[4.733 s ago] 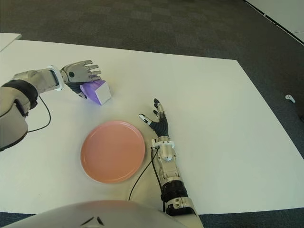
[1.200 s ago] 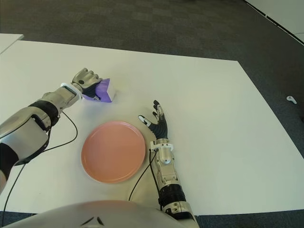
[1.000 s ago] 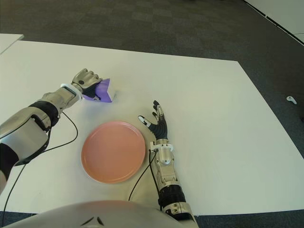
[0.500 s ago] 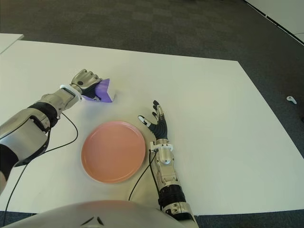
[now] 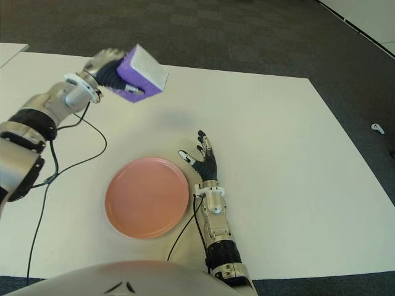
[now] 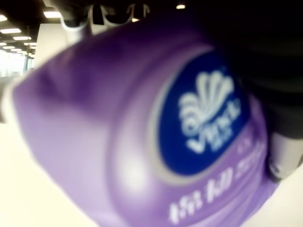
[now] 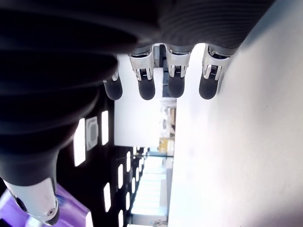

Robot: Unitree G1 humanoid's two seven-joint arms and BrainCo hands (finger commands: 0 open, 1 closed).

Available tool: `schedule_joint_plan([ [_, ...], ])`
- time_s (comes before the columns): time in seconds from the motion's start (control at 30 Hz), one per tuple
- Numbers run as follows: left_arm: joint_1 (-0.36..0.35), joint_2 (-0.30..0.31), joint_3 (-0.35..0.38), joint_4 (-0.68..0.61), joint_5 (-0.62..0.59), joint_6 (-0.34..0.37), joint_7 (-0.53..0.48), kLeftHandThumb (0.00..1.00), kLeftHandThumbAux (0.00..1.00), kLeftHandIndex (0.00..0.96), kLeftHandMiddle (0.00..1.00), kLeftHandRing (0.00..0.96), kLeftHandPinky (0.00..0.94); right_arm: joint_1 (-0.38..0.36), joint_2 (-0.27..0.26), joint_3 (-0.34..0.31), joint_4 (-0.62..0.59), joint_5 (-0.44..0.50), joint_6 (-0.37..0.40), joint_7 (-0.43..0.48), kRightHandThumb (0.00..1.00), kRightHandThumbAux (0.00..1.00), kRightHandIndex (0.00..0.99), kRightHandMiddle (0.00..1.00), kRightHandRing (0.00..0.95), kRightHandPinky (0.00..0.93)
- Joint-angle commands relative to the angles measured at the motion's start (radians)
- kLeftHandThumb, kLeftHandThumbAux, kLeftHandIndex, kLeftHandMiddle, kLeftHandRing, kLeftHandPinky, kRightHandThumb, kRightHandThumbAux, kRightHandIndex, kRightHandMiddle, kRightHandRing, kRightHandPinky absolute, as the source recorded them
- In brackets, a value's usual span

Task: Put the tissue paper into the plate.

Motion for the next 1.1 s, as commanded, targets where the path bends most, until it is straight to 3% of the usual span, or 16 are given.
schedule_joint_plan([
  [0.03, 0.043, 0.055, 0.09, -0.177, -0.119, -0.174, -0.075, 0.949, 0.652, 0.383, 0.503, 0.527, 0.779, 0.107, -0.001, -0.005, 0.129, 0.003, 0.109, 0.002, 0.162, 0.667, 0.0, 0.0, 0.0, 0.0],
  [0.07, 0.102, 0.082, 0.11, -0.307, -0.171, -0.216, -0.129, 0.95, 0.652, 0.384, 0.503, 0.527, 0.787, 0.097, -0.007, -0.004, 0.141, -0.002, 0.108, 0.002, 0.156, 0.662, 0.0, 0.0, 0.0, 0.0],
  [0.17, 0.208, 0.133, 0.127, -0.54, -0.253, -0.275, -0.242, 0.95, 0.652, 0.385, 0.502, 0.527, 0.788, 0.077, -0.017, -0.005, 0.168, -0.008, 0.105, 0.006, 0.15, 0.656, 0.0, 0.0, 0.0, 0.0],
  [0.37, 0.294, 0.169, 0.113, -0.718, -0.354, -0.26, -0.417, 0.95, 0.651, 0.386, 0.501, 0.527, 0.782, 0.058, -0.019, -0.007, 0.204, -0.003, 0.091, 0.007, 0.142, 0.66, 0.0, 0.0, 0.0, 0.0],
  [0.6, 0.398, 0.201, 0.094, -0.958, -0.499, -0.151, -0.645, 0.951, 0.651, 0.386, 0.501, 0.528, 0.762, 0.031, -0.018, -0.015, 0.25, 0.012, 0.074, 0.016, 0.147, 0.668, 0.0, 0.0, 0.0, 0.0],
  [0.83, 0.499, 0.177, 0.095, -1.085, -0.469, -0.149, -0.7, 0.95, 0.651, 0.385, 0.499, 0.529, 0.782, 0.019, -0.017, -0.026, 0.271, 0.023, 0.068, 0.027, 0.161, 0.669, 0.0, 0.0, 0.0, 0.0],
  [0.93, 0.532, 0.196, 0.102, -1.141, -0.467, -0.137, -0.734, 0.95, 0.651, 0.385, 0.499, 0.53, 0.791, 0.021, -0.017, -0.029, 0.266, 0.023, 0.069, 0.029, 0.162, 0.671, 0.0, 0.0, 0.0, 0.0],
  [1.03, 0.557, 0.234, 0.109, -1.209, -0.472, -0.102, -0.796, 0.885, 0.661, 0.395, 0.52, 0.727, 0.793, 0.023, -0.017, -0.031, 0.262, 0.022, 0.069, 0.028, 0.158, 0.671, 0.0, 0.0, 0.0, 0.0],
  [1.1, 0.575, 0.265, 0.108, -1.256, -0.466, -0.074, -0.85, 0.87, 0.664, 0.398, 0.525, 0.774, 0.789, 0.024, -0.016, -0.03, 0.258, 0.019, 0.07, 0.024, 0.156, 0.67, 0.001, 0.0, 0.0, 0.0],
])
